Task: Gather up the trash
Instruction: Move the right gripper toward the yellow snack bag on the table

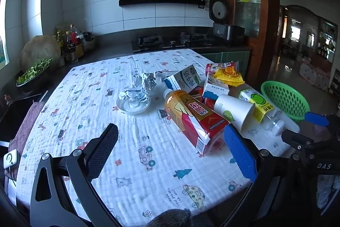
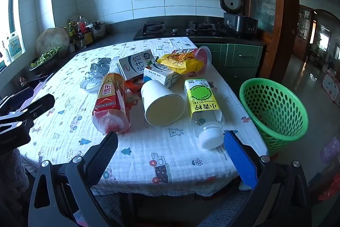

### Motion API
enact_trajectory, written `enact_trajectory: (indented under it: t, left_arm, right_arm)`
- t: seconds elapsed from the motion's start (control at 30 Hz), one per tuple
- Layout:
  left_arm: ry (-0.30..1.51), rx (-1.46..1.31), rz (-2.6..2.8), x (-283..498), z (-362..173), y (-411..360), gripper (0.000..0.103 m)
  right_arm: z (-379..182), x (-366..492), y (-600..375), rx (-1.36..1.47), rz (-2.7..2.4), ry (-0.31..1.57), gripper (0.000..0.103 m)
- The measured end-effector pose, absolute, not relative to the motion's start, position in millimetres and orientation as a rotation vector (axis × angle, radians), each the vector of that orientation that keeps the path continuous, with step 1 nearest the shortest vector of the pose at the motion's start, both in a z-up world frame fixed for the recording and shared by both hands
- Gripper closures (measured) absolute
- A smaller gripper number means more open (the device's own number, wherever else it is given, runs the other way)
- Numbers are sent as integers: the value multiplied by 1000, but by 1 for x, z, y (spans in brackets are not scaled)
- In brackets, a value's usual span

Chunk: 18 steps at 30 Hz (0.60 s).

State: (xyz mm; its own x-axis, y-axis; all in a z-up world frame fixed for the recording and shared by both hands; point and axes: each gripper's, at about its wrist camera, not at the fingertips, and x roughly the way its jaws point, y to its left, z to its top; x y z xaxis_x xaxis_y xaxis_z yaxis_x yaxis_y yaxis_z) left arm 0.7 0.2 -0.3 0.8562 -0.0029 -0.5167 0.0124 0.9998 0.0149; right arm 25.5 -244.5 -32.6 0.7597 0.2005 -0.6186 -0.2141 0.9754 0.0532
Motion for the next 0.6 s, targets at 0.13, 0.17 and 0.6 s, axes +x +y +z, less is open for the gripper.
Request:
enact_trajectory:
  t: [0.13, 0.17, 0.6]
  left_arm:
    - [541, 26, -13, 0, 0, -3, 5]
    - [540, 28, -15, -1, 0, -4, 5]
    - [579, 8, -42, 7, -9, 0, 5]
  right_arm:
    - [-32, 25, -244, -19, 226, 667, 6]
    - [-32, 25, -244, -20, 226, 667, 6]
    - [-33, 27, -246, -18, 224, 669, 6]
